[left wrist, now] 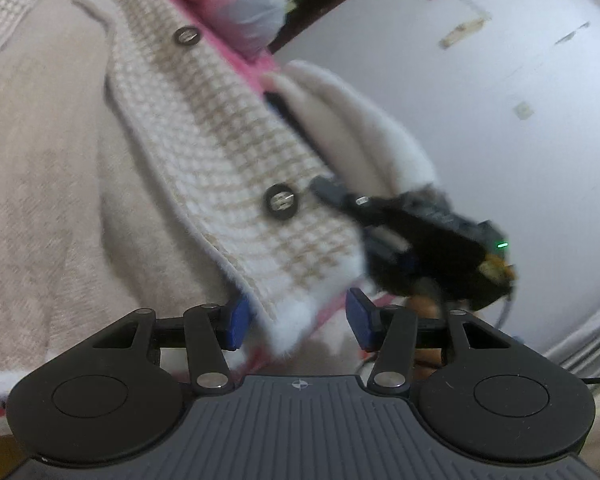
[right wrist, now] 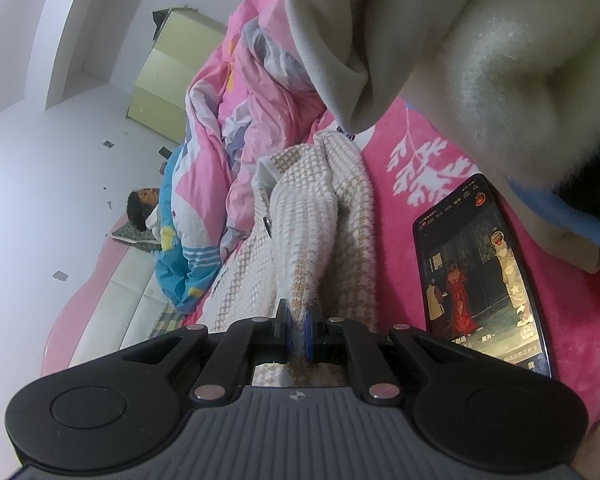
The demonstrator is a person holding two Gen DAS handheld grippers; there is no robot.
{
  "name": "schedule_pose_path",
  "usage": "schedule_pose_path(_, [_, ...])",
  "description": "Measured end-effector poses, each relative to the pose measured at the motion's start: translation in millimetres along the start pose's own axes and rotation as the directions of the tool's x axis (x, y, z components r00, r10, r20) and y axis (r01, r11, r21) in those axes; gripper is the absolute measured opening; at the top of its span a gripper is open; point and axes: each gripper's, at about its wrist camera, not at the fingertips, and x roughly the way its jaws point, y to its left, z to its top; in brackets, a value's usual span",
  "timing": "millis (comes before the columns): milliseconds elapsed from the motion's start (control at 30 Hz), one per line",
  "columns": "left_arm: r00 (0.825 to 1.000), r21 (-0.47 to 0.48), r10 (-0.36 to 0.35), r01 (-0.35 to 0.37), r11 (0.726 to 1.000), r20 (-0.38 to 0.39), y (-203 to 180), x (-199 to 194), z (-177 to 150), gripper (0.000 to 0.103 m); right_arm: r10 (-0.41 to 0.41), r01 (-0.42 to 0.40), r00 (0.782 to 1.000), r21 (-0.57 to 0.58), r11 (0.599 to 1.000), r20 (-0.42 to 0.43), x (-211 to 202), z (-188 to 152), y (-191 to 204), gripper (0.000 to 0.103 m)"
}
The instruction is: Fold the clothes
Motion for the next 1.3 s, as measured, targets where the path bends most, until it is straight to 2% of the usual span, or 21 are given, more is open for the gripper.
schedule_pose_path(67, [1.0, -0.062, 0.027, -0.026, 0.998, 0.015, 8.7, 2.4, 3.2, 0.033, -0.003, 0.003, 1.0, -0.005, 1.0, -0.005, 1.2, -0.7, 0.4, 0.007])
schedule_pose_path(133, [0.998, -0.09, 0.058, -0.055, 0.994, 0.035, 12.2, 3.9, 9.3, 0.008, -0.019, 0.019, 1.0, -0.02, 1.0, -0.007, 2.1, -2.0, 2.4, 0.007])
schedule_pose_path(233, [0.992, -0.082, 0.1, -0.094, 0.992, 0.073, 6.7, 1.9, 17.3, 0.002, -0.05, 0.049, 0.999, -0.049, 0.998, -0.007, 3.3, -4.3, 6.2, 0.007])
schedule_pose_path(333, [0.977, -0.035, 0.086, -0.081, 0.996, 0.193, -10.0, -24.7, 27.8, 0.002, -0.049, 0.048, 0.999, -0.087, 0.995, -0.003, 5.4, -1.5, 20.9, 0.007])
schedule_pose_path(367, [0.965, -0.025, 0.076, -0.072, 0.997, 0.251, -15.3, -40.9, 32.8, 0.002, -0.046, 0.046, 0.999, -0.101, 0.994, -0.002, 6.2, -0.1, 26.6, 0.007])
schedule_pose_path(433, [0.929, -0.013, 0.059, -0.059, 0.998, 0.367, -23.7, -76.9, 43.4, 0.002, -0.002, 0.0, 1.0, -0.153, 0.988, -0.009, 12.2, 3.8, 48.9, 0.007])
schedule_pose_path(533, [0.853, -0.02, 0.087, -0.09, 0.996, 0.515, -29.5, -131.3, 50.9, 0.002, 0.105, -0.12, 0.992, -0.246, 0.962, -0.074, 35.9, 0.8, 90.4, 0.01])
schedule_pose_path(567, [0.827, -0.029, 0.131, -0.137, 0.99, 0.547, -27.8, -145.0, 48.5, 0.002, 0.129, -0.154, 0.986, -0.272, 0.95, -0.109, 46.6, -3.6, 103.1, 0.013])
schedule_pose_path(600, [0.799, -0.04, 0.176, -0.188, 0.981, 0.575, -25.5, -158.3, 45.7, 0.002, 0.14, -0.179, 0.979, -0.294, 0.939, -0.147, 58.3, -9.7, 113.9, 0.023])
schedule_pose_path(633, [0.789, -0.084, 0.227, -0.219, 0.972, 0.57, -15.4, -165.3, 41.3, 0.002, 0.142, -0.193, 0.974, -0.31, 0.931, -0.179, 68.7, -15.5, 122.0, 0.032])
schedule_pose_path(700, [0.774, -0.183, 0.328, -0.273, 0.945, 0.541, 8.1, -176.7, 32.1, 0.002, 0.097, -0.153, 0.978, -0.317, 0.936, -0.185, 75.4, -21.4, 121.6, 0.034])
schedule_pose_path(767, [0.769, -0.26, 0.419, -0.331, 0.907, 0.482, 32.1, -177.4, 19.6, 0.002, 0.003, -0.044, 0.99, -0.294, 0.955, -0.139, 64.8, -17.9, 105.0, 0.034])
schedule_pose_path(867, [0.777, -0.301, 0.465, -0.364, 0.881, 0.423, 57.2, -175.3, 7.7, 0.002, -0.142, 0.119, 0.987, -0.25, 0.961, -0.075, 48.9, -12.6, 80.0, 0.036])
schedule_pose_path(900, [0.78, -0.313, 0.478, -0.374, 0.873, 0.404, 65.4, -174.5, 3.9, 0.002, -0.201, 0.181, 0.978, -0.24, 0.954, -0.061, 44.5, -12.0, 72.6, 0.036])
schedule_pose_path(967, [0.783, -0.317, 0.471, -0.362, 0.876, 0.406, 72.3, -174.6, 4.0, 0.002, -0.333, 0.313, 0.941, -0.234, 0.921, -0.055, 39.2, -15.2, 60.1, 0.038])
schedule_pose_path(1000, [0.783, -0.319, 0.467, -0.357, 0.878, 0.41, 73.7, -175.5, 4.2, 0.002, -0.373, 0.349, 0.925, -0.234, 0.908, -0.067, 40.3, -19.0, 55.2, 0.04])
schedule_pose_path(1167, [0.787, -0.326, 0.454, -0.337, 0.883, 0.417, 83.9, -176.8, 5.7, 0.002, -0.472, 0.427, 0.872, -0.27, 0.863, -0.132, 70.6, -38.3, 40.4, 0.048])
schedule_pose_path(1200, [0.787, -0.328, 0.453, -0.334, 0.884, 0.418, 86.8, -176.9, 5.7, 0.002, -0.475, 0.427, 0.87, -0.277, 0.861, -0.135, 75.9, -40.6, 38.3, 0.05])
schedule_pose_path(1267, [0.785, -0.331, 0.456, -0.336, 0.882, 0.419, 86.8, -177.8, 3.4, 0.002, -0.45, 0.402, 0.884, -0.29, 0.869, -0.125, 78.6, -39.5, 39.1, 0.046])
schedule_pose_path(1300, [0.783, -0.332, 0.458, -0.337, 0.881, 0.42, 86.5, -178.3, 2.1, 0.002, -0.427, 0.379, 0.897, -0.291, 0.878, -0.119, 76.5, -33.5, 44.0, 0.029])
